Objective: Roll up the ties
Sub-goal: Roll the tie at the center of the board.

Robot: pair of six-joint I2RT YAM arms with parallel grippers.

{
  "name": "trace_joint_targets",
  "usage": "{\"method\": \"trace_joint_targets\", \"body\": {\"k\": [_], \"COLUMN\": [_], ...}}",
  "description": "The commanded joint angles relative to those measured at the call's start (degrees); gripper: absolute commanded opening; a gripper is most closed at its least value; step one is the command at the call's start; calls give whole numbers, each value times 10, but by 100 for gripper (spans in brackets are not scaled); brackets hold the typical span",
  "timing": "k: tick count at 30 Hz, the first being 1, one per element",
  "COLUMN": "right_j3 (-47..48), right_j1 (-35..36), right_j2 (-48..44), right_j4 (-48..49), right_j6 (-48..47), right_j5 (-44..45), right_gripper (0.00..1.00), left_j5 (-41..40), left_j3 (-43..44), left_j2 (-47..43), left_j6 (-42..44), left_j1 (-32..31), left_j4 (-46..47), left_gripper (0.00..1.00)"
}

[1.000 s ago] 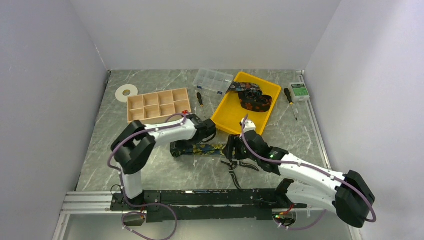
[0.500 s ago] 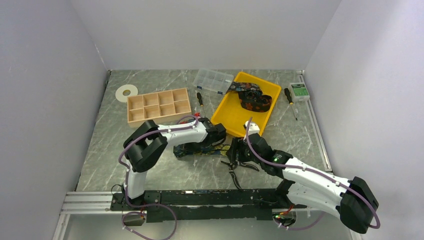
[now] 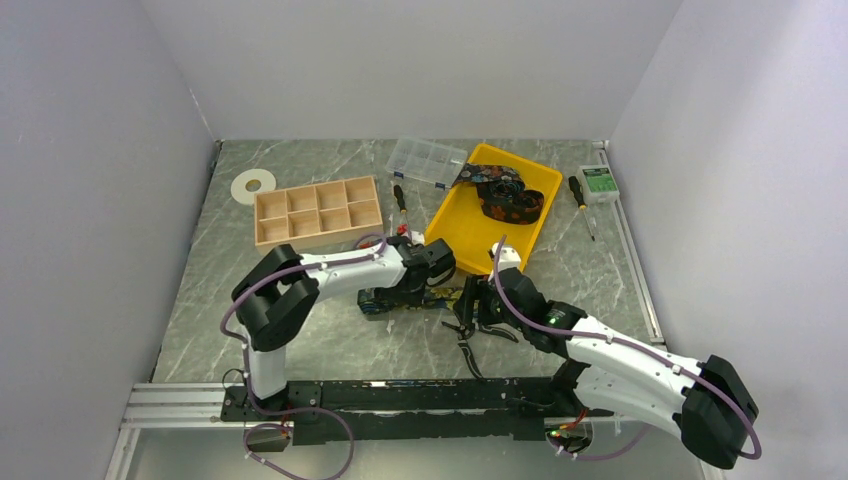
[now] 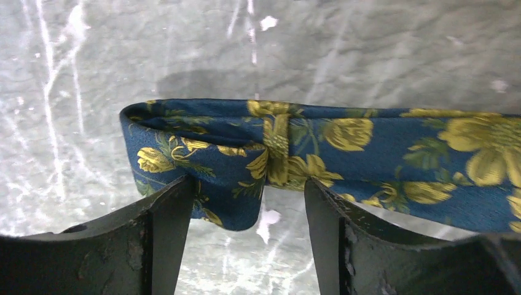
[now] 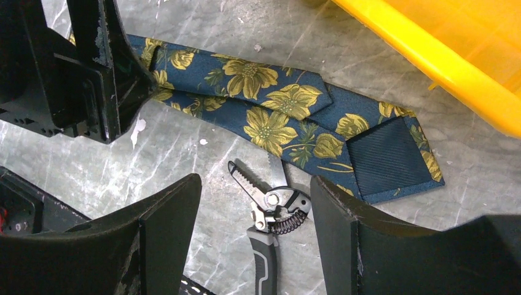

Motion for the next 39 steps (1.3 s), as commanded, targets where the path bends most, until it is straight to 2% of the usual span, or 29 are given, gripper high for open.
{"method": "trace_joint_targets", "body": {"k": [1, 8, 14, 20, 26, 33, 39], "right_j3": [1, 4, 29, 88, 183, 274, 321], "right_j1": [-2, -2, -1, 10, 31, 45, 51], "right_j2": [-3, 7, 50, 141, 269, 391, 453], "right_j4": [18, 34, 77, 122, 159, 163, 135], "right_j6": [-1, -5, -12, -5, 9, 23, 11], "right_j5": [0, -17, -80, -124, -154, -176, -173], "right_gripper": [70, 70, 72, 71, 70, 69, 66], "left_j5": [55, 75, 77, 112, 257, 427, 491], "left_j3": [-13, -48, -93, -208, -362, -436, -452], "left_j2": [-46, -126, -219, -385, -516, -532, -483], "left_j6": [6, 16, 17, 43, 43, 48, 58], "left_j1": [-4, 8, 31, 110, 235, 366, 389], "left_j4": [75, 100, 93, 147, 313, 438, 494], "left_gripper": [72, 78, 79, 79, 80, 83, 83]}}
